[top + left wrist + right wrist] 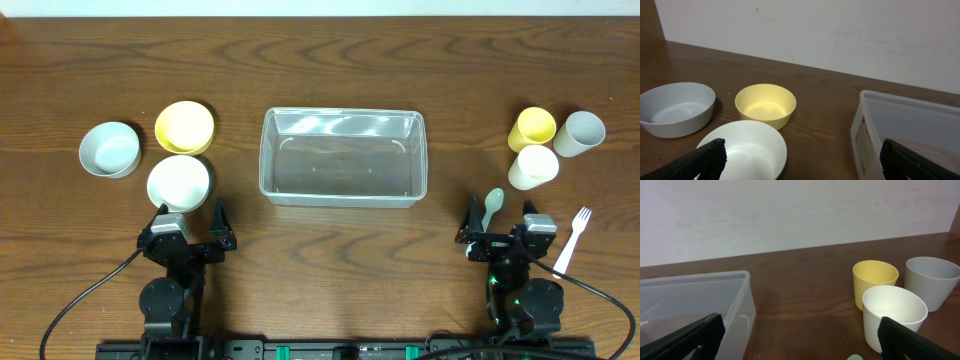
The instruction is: Pack container
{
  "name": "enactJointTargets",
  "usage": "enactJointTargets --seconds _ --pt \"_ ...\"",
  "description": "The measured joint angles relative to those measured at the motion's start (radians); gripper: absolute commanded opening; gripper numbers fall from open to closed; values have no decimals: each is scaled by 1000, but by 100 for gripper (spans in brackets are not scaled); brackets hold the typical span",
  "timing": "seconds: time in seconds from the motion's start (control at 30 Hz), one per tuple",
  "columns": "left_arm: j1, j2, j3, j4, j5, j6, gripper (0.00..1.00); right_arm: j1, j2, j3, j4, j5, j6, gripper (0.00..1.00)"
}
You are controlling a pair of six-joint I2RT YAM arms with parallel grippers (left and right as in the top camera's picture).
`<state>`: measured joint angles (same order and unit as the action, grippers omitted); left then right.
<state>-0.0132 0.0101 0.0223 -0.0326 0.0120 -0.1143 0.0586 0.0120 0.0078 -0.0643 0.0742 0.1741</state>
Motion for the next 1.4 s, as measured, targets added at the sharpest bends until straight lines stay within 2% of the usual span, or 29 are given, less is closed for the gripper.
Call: enactJointTargets --seconds 0.4,1.4 --pt "0 0 0 0 0 0 98 0 0 0 -4 -68 0 99" --pt "0 0 0 0 0 0 98 0 0 0 -5 -76 0 99"
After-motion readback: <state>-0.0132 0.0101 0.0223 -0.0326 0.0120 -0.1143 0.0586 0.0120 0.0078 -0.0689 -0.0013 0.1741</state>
